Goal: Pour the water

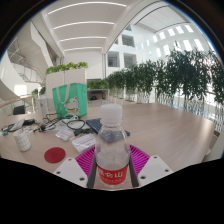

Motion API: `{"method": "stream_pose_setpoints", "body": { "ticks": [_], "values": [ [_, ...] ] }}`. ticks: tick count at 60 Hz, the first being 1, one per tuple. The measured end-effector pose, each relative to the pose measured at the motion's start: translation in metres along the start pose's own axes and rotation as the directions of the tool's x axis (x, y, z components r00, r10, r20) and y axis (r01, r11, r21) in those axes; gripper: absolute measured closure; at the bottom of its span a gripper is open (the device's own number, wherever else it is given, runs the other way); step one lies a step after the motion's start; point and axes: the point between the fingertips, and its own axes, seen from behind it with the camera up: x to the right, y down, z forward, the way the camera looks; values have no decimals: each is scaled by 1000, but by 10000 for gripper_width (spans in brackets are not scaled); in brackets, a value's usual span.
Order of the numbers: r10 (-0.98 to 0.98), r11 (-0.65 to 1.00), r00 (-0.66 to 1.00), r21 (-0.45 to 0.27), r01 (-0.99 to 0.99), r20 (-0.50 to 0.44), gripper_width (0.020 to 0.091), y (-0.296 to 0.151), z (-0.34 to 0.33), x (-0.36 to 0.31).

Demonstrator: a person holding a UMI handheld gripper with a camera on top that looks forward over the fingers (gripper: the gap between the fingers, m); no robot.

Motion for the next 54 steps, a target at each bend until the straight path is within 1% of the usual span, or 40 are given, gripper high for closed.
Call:
{"method": "stream_pose_setpoints", "body": {
  "ticks": [3,4,7,11,12,13,16,19,23,24,28,31,35,37,41,42,45,46,47,51,54],
  "values": [
    [1,1000,1000,-8,-1,-21,618,1,9,4],
    [-1,1000,1000,-6,1,-29,649,0,9,5],
    [2,1000,999,-17,-2,-41,670,1,9,5],
    [1,1000,999,-21,-1,-40,738,0,8,5],
    [1,1000,999,-22,-2,-41,738,0,8,6],
    [4,1000,999,-24,-5,-43,760,-1,8,6],
    [16,999,999,-43,-18,-46,767,0,9,5],
    [30,996,999,-83,-32,-25,777,2,9,-4],
    [2,998,1000,-60,-3,-21,777,-25,8,-10],
    [-10,998,1000,-60,10,-9,778,-34,2,-5],
    [-89,996,996,-30,89,0,777,-69,6,-34],
    [-169,986,986,-9,169,14,778,-104,7,-45],
    [-338,941,941,28,338,-4,777,-136,11,-83],
    [-436,899,900,46,436,-2,778,-160,7,-96],
    [-656,751,754,65,657,-41,777,-168,18,-151],
    [-711,699,701,64,713,-46,779,-175,11,-156],
    [-848,523,525,46,851,-77,777,-171,19,-186],
    [-879,468,470,46,882,-75,777,-172,16,-188],
    [-903,421,423,43,906,-80,777,-163,28,-202],
    [-975,211,213,36,977,-70,778,-143,37,-241],
    [-998,37,39,27,999,-40,777,-133,40,-253]
  ]
}}
